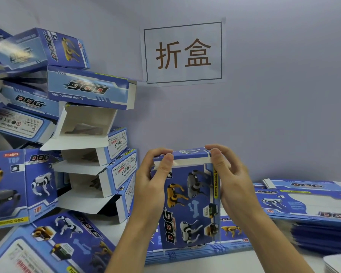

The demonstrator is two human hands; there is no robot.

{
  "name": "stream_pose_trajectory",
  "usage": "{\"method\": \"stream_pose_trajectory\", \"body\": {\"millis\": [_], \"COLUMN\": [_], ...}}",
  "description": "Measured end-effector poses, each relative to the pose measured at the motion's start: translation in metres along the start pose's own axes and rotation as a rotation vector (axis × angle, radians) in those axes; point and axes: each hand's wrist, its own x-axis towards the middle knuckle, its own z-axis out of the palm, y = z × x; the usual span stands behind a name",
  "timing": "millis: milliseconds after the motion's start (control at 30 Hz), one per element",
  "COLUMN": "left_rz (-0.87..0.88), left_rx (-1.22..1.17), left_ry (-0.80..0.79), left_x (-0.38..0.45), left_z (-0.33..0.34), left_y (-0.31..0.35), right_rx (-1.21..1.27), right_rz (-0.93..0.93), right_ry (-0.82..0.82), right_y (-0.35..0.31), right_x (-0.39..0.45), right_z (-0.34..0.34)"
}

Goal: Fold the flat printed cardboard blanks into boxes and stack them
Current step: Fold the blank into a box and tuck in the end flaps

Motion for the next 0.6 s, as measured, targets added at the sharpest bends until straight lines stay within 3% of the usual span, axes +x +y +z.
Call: {"method": "stream_pose_trajectory", "body": {"millis": [600], "left_rz": [-0.047], "left_rx": [-0.086], "left_ry": [-0.058], "left_x": [-0.001], "left_z": [-0.005], "left_y": [-0.004], "right_rx": [-0.105], "right_rz": [0.052], "right_ry": [-0.06], "right_y": [-0.01], "right_x": [-0.002], "right_z": [-0.013]}}
